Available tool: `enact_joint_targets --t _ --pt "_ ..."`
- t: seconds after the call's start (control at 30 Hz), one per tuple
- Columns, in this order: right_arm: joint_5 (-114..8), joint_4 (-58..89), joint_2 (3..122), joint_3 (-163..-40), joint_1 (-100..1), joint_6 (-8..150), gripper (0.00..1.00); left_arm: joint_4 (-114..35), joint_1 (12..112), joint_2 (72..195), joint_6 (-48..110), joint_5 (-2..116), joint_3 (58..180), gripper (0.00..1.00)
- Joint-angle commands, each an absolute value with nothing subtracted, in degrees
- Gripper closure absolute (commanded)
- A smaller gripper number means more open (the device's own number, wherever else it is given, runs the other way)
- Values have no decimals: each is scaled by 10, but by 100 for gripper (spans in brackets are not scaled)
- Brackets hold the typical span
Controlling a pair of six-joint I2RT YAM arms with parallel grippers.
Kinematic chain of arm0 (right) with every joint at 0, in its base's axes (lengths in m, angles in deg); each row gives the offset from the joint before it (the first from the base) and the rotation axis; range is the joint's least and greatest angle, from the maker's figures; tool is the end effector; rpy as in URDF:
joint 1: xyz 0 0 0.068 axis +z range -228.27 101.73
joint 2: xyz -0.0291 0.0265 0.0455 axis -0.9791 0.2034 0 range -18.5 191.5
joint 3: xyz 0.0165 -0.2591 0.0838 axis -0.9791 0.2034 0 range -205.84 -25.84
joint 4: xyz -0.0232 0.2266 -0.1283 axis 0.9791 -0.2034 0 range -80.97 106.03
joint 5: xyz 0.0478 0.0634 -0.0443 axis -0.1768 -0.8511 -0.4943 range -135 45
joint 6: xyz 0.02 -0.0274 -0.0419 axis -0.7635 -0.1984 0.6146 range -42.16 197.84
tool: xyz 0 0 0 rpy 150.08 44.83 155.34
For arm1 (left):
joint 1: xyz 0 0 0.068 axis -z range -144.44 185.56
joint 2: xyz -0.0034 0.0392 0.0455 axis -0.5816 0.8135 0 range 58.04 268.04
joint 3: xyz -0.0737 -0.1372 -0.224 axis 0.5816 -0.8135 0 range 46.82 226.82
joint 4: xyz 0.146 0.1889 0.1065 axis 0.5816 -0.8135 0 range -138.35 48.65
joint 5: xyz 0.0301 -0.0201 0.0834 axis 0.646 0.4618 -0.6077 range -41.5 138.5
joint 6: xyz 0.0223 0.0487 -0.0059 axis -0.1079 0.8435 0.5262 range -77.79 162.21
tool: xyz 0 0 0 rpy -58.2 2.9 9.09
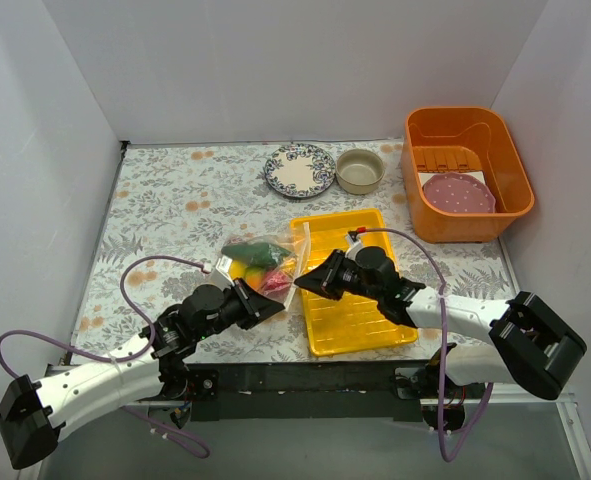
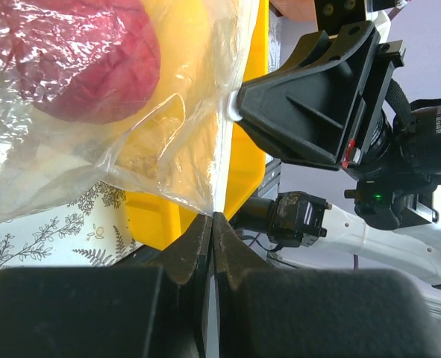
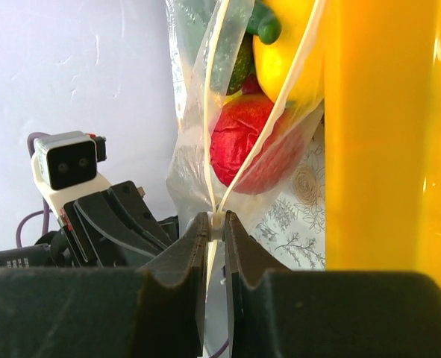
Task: Place the food in the zip-top bag and seal the zipper
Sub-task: Zip the zipper food storage bag at the center of the board.
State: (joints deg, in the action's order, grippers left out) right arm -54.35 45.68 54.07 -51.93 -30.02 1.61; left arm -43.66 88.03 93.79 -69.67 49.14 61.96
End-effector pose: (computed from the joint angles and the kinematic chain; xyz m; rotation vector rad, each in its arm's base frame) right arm 0.1673 0.1960 0.1975 0.4052 2.1817 1.5390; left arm 0.0954 -0.1248 0.1950 -1.2342 2.1820 -1.6483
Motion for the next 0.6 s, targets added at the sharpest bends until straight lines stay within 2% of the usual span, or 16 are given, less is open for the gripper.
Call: enact_joint_targets --t 0.0,0.57 --pt "-504 457 532 -543 -323 35 90 -443 884 942 -687 522 643 100" --pt "-554 459 564 -559 -351 63 90 -444 884 947 -681 521 648 100"
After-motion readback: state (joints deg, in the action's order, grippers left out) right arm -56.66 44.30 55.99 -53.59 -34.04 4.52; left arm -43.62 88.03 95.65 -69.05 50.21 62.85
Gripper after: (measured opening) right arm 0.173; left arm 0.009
